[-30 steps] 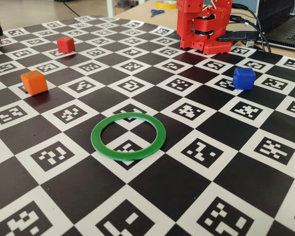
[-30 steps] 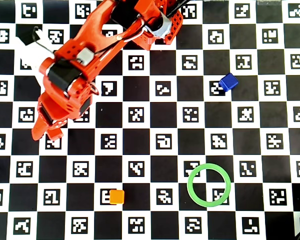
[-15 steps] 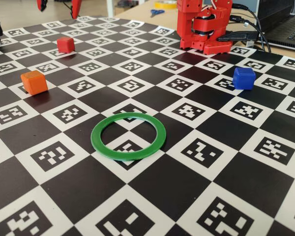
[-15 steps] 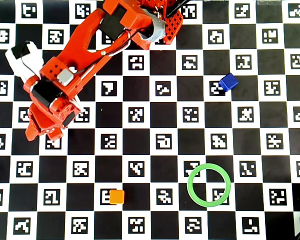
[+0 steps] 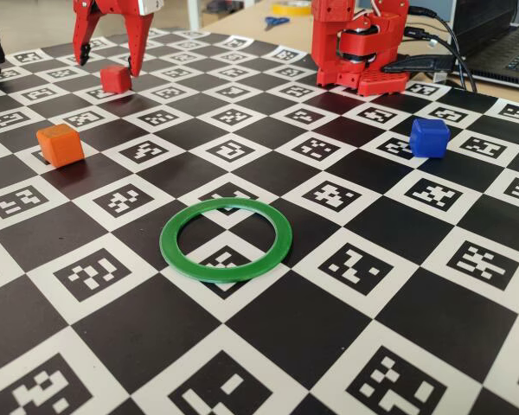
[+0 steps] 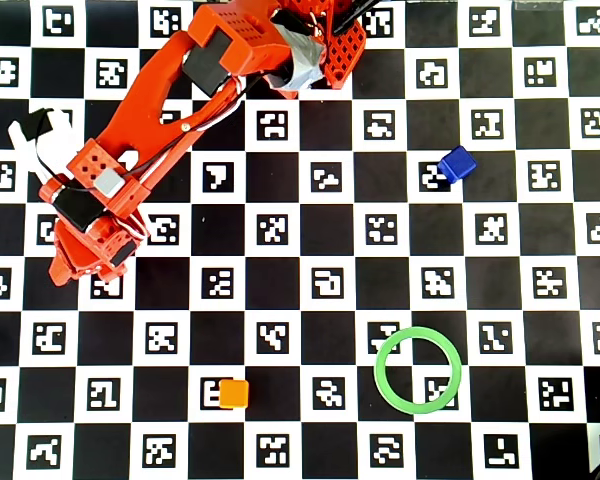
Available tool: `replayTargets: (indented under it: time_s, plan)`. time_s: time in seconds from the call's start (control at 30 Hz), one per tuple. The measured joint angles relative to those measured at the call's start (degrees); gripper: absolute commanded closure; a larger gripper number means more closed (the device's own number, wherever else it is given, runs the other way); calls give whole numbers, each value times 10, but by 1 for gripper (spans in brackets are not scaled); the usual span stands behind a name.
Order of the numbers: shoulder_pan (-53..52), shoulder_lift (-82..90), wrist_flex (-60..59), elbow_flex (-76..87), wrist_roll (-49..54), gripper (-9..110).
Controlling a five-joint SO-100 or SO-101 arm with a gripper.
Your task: Grab the red cube then put it in the green circle then put the blue cube on top and finally the orange cube on top
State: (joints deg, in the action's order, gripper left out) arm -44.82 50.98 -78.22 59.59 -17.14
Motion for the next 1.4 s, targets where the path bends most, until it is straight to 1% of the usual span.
replayTargets:
  time_s: [0.23, 0.33, 0.43, 0.53, 0.8, 0.93, 1.03, 1.4]
  plan:
    - [0, -21, 18, 0, 0, 57]
    - [0, -23, 20, 0, 0, 59]
    - [0, -23, 20, 0, 0, 66]
    - [0, -23, 20, 0, 0, 74]
    - [0, -23, 21, 0, 0, 85]
    - [0, -23, 22, 1, 0, 86]
    - [0, -20, 32, 13, 2, 90]
    - [4, 4, 61, 54, 47, 93]
